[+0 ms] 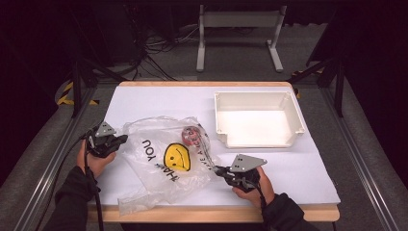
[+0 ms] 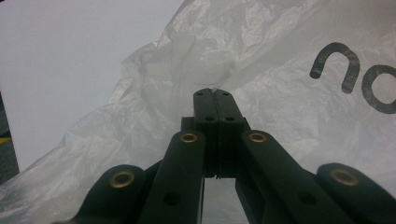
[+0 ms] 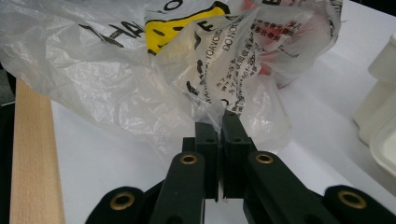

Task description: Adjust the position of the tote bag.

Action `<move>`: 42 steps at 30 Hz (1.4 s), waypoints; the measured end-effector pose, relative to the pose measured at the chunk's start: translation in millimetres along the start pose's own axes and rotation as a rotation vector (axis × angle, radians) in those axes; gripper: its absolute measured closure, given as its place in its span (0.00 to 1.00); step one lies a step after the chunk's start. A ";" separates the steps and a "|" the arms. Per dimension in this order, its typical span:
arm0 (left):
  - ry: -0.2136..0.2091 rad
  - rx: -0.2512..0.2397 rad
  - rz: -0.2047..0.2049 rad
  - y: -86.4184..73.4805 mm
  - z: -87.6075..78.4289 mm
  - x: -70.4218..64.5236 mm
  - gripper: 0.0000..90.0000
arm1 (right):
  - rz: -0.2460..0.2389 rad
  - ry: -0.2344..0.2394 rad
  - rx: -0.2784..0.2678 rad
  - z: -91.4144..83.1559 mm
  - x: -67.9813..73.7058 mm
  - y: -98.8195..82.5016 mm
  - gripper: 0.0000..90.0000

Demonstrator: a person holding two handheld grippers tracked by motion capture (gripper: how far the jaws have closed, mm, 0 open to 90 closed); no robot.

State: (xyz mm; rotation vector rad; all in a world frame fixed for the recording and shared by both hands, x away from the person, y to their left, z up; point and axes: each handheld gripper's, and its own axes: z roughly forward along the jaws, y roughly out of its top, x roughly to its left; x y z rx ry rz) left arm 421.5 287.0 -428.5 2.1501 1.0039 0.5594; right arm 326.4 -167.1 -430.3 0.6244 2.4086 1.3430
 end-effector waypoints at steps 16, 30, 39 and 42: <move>0.002 0.003 0.009 -24.7 -39.2 -6.3 1.00 | -0.013 -0.102 0.005 -7.2 -10.9 7.5 0.98; -0.070 0.019 0.005 -58.8 -62.7 -37.2 1.00 | -0.023 -0.210 -0.027 -4.6 -26.0 36.9 0.98; -0.092 0.022 0.049 -53.9 -63.7 -59.4 0.98 | 0.001 -0.233 -0.043 -2.6 -39.9 48.9 0.98; -0.091 -0.039 0.002 -46.3 -72.3 -53.5 0.77 | 0.006 -0.222 -0.027 -4.1 -39.1 43.8 0.93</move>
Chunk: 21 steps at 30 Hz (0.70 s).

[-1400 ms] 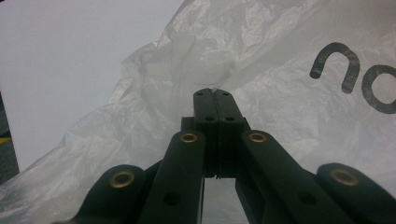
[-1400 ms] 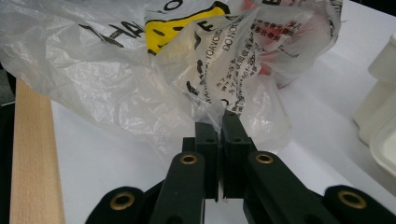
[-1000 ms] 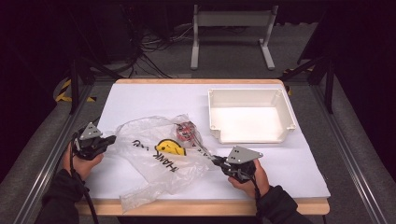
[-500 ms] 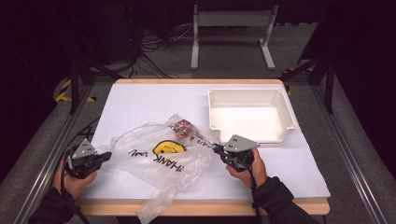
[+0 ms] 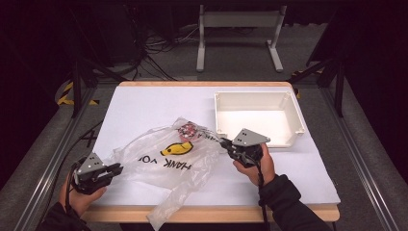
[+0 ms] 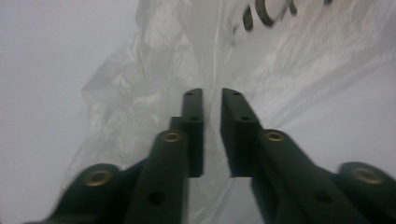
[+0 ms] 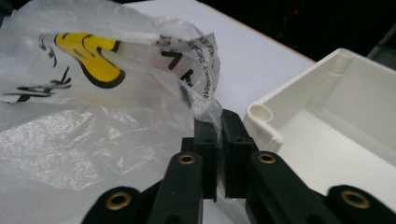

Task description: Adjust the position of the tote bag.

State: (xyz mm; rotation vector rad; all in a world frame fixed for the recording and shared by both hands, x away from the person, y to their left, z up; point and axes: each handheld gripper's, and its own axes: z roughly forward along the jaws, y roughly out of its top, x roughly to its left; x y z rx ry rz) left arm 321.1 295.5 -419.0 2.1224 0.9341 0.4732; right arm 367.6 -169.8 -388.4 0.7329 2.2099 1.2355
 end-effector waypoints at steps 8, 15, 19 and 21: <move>0.021 -0.067 0.051 42.1 -4.7 -5.5 0.37 | -0.001 0.011 0.029 -8.2 4.6 -8.8 0.51; -0.028 -0.073 0.086 79.5 24.9 -4.1 0.31 | -0.030 0.048 -0.033 -39.6 13.4 -6.0 0.71; -0.067 -0.055 0.099 88.5 46.1 -0.1 0.30 | -0.025 0.121 -0.018 -38.9 26.7 -11.5 0.78; -0.065 -0.031 0.077 90.7 58.0 3.7 0.30 | -0.036 0.135 0.001 -34.8 34.5 -13.9 0.67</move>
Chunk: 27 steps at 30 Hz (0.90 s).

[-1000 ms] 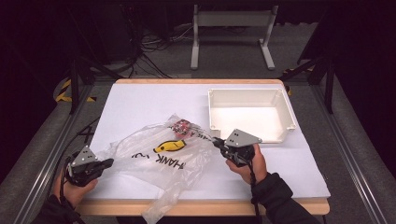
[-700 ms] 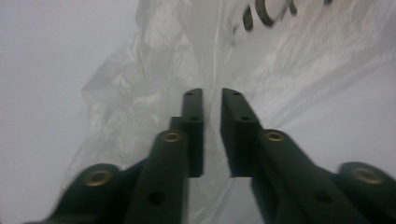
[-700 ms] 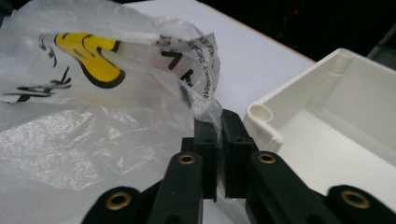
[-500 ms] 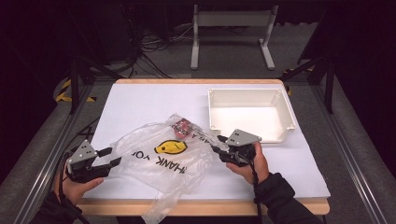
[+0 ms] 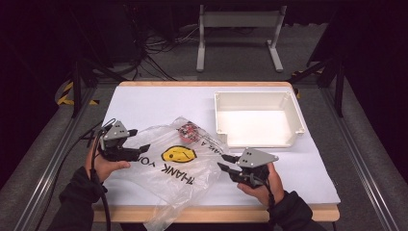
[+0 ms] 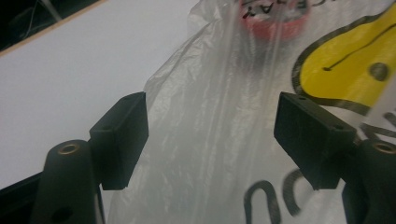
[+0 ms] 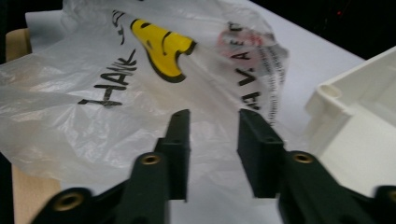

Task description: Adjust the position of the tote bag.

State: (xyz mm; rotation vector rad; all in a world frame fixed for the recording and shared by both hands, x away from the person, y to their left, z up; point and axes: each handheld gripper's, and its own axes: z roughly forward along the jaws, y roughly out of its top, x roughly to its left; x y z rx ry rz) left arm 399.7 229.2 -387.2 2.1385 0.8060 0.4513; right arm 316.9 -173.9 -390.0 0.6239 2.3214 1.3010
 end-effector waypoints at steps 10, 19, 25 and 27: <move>-0.028 0.144 -0.024 -9.4 32.1 12.3 0.62 | 0.049 -0.013 0.099 47.8 6.4 -13.4 0.41; -0.070 0.234 -0.033 -25.2 39.7 14.9 1.00 | 0.045 -0.032 0.190 75.2 -0.2 -23.0 0.92; -0.048 0.225 -0.055 -35.0 21.7 19.8 1.00 | 0.040 -0.069 0.170 75.4 -5.6 -18.5 1.00; -0.041 0.229 -0.057 -40.9 14.3 21.1 1.00 | 0.043 -0.079 0.162 75.3 -7.8 -15.4 1.00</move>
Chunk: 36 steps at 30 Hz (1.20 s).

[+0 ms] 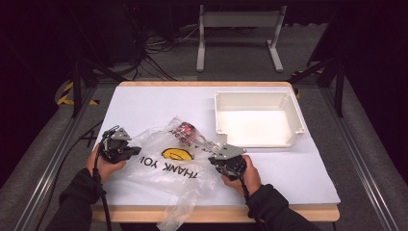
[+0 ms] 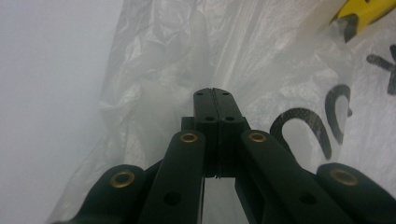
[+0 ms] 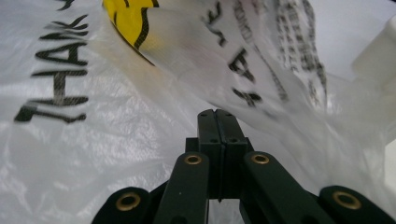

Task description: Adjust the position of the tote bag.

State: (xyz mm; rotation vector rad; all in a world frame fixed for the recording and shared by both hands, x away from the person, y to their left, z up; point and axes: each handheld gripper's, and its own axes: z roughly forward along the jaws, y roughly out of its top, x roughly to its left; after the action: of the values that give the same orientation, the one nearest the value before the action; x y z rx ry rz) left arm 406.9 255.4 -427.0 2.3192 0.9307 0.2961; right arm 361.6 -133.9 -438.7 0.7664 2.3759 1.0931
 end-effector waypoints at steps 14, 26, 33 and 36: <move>0.005 -0.064 -0.042 -38.1 -33.7 -9.7 1.00 | -0.070 -0.113 -0.057 1.1 -3.6 45.0 1.00; -0.112 -0.079 0.045 -27.5 -28.6 -48.6 0.96 | -0.054 -0.163 -0.026 4.8 -33.1 70.6 1.00; -0.053 -0.165 0.031 -22.1 -48.4 -42.0 0.76 | -0.073 -0.092 -0.051 -12.2 -27.1 60.6 0.60; -0.020 -0.204 0.018 -17.7 -56.2 -37.3 0.63 | -0.075 -0.072 -0.079 -26.2 -23.0 55.9 0.60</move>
State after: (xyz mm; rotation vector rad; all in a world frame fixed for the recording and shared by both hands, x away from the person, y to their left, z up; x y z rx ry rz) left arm 346.9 265.7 -393.0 2.1412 0.8299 0.3575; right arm 381.4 -132.8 -375.9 0.6730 2.2686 1.1028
